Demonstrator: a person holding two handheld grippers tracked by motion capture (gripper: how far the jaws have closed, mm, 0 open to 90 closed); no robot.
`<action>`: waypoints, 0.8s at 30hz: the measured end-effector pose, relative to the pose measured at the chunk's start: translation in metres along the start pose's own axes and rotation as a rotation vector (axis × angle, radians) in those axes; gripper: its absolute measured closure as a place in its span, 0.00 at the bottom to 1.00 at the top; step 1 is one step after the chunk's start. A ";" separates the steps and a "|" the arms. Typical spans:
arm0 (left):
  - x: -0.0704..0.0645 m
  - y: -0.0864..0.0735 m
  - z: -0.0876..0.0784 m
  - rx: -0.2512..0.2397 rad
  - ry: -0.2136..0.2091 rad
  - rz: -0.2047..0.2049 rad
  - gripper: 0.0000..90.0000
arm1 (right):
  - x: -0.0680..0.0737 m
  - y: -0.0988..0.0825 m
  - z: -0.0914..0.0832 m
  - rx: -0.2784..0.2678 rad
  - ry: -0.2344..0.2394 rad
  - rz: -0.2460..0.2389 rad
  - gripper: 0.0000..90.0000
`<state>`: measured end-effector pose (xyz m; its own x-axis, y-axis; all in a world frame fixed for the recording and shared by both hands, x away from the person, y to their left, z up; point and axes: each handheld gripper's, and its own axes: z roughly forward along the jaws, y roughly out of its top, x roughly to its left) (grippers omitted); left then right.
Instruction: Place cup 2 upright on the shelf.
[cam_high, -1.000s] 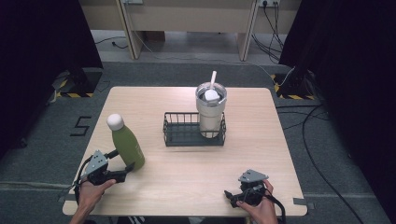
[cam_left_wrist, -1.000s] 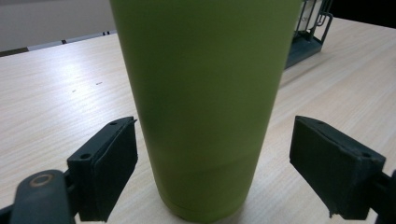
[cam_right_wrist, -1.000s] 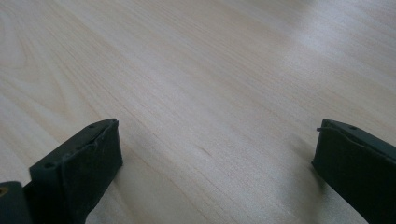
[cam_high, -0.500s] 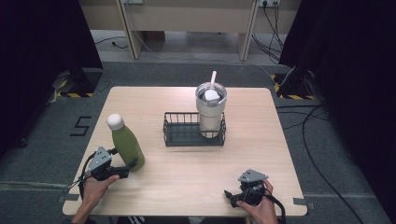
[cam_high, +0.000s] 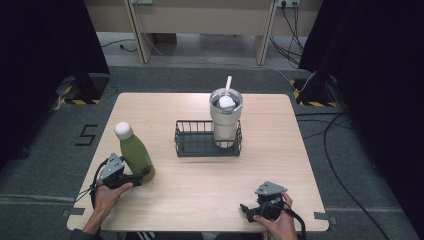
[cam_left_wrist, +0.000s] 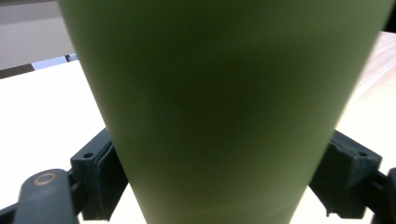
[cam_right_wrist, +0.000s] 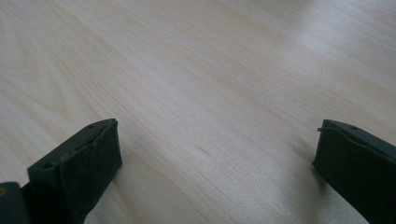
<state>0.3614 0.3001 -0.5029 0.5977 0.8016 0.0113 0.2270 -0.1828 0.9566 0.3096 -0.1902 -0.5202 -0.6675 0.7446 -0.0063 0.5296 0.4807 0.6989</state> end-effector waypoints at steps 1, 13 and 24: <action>0.001 0.000 0.001 -0.002 -0.005 -0.004 0.21 | 0.000 0.000 0.000 0.000 0.000 -0.002 0.01; 0.002 -0.003 0.006 -0.045 -0.012 -0.030 0.23 | 0.000 0.000 0.000 0.001 0.000 -0.002 0.01; -0.005 0.014 0.006 -0.081 -0.021 -0.026 0.23 | 0.000 0.000 0.000 0.001 0.001 -0.002 0.01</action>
<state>0.3667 0.2901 -0.4915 0.6083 0.7935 -0.0191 0.1801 -0.1146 0.9770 0.3097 -0.1902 -0.5202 -0.6688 0.7434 -0.0070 0.5289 0.4824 0.6983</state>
